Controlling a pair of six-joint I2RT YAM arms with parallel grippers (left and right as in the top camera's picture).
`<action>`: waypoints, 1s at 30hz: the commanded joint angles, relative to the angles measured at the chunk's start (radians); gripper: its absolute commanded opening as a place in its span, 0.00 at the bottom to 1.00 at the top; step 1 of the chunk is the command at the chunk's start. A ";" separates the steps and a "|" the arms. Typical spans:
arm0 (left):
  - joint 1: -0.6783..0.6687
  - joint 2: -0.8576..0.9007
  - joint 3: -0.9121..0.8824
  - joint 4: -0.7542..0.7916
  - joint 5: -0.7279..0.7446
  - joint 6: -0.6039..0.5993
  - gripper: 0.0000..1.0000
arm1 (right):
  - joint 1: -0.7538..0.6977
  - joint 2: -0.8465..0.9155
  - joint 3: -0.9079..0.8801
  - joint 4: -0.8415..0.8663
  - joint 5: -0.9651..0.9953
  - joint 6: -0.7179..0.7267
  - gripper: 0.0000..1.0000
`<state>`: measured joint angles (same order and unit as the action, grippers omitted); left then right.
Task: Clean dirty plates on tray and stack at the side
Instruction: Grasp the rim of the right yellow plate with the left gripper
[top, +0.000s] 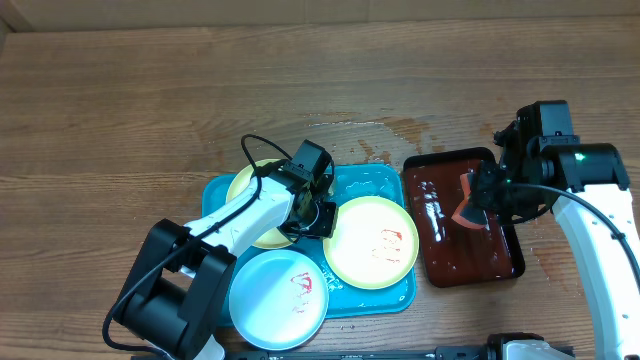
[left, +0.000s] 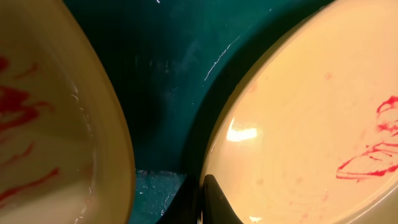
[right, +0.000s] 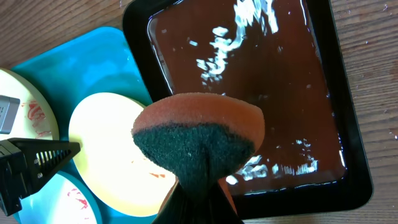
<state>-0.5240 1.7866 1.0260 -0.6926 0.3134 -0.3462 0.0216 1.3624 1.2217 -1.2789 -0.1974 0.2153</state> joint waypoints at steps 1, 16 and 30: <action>-0.006 0.031 -0.004 -0.003 -0.072 -0.045 0.04 | 0.005 -0.005 0.014 0.001 0.005 -0.007 0.04; -0.005 0.031 -0.002 -0.017 -0.190 -0.168 0.04 | 0.005 -0.005 0.008 0.005 0.011 -0.006 0.04; -0.002 0.030 0.105 -0.097 -0.167 -0.147 0.04 | 0.005 0.010 -0.068 0.058 0.057 0.021 0.04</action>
<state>-0.5240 1.7966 1.0840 -0.7776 0.1818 -0.4980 0.0219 1.3693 1.1568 -1.2312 -0.1493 0.2279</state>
